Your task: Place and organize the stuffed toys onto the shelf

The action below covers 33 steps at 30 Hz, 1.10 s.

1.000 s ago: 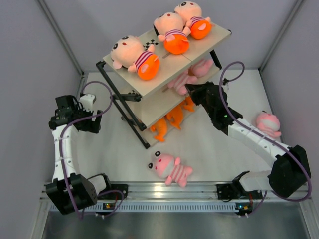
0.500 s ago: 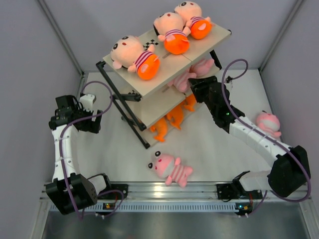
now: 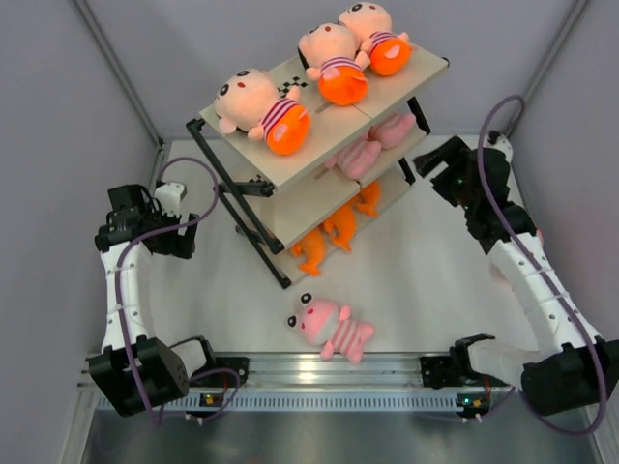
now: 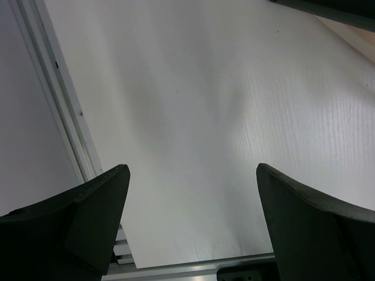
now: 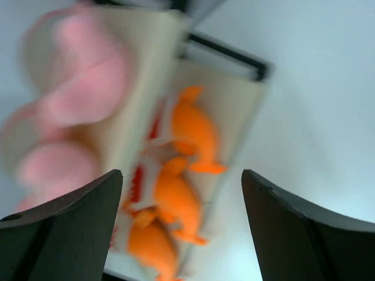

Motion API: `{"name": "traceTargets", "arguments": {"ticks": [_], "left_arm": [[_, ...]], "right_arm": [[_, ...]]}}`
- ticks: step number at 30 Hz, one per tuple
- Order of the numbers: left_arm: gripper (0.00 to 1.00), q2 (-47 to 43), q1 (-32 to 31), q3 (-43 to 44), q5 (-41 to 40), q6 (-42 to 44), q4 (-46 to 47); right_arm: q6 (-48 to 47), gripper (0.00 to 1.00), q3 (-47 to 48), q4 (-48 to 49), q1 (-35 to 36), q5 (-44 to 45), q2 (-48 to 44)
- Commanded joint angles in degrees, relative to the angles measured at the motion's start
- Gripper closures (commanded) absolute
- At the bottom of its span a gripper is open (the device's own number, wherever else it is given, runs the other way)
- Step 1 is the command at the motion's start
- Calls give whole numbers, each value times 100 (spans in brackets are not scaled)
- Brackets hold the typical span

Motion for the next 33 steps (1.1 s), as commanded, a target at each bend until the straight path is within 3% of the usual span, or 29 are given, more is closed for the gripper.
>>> {"name": "traceTargets", "arguments": {"ticks": [1, 5, 9, 13, 18, 22, 28, 33], "left_arm": [[5, -35, -15, 54, 28, 80, 35], [5, -35, -15, 71, -7, 124, 9], [5, -17, -24, 107, -42, 185, -17], [5, 1, -24, 151, -24, 212, -52], [5, 27, -24, 160, -42, 229, -70], [5, 45, -24, 168, -24, 221, -70], [5, 18, -24, 168, -103, 185, -79], [5, 18, -24, 177, -130, 159, -70]], "right_arm": [[-907, 18, -1003, -1121, -1960, -1290, -469], [-916, 18, -2216, -962, -3856, -1294, -1182], [-854, 18, -2728, -988, -5551, -1320, -1579], [-460, 19, -3105, -1041, -6328, -874, -1825], [-99, 20, -3431, -849, -6444, -511, -2018], [33, 23, -3773, -217, -6444, -852, -1468], [25, 34, -3766, 953, -6435, -1416, -447], [-414, 46, -3449, 1147, -6435, -1549, 213]]}}
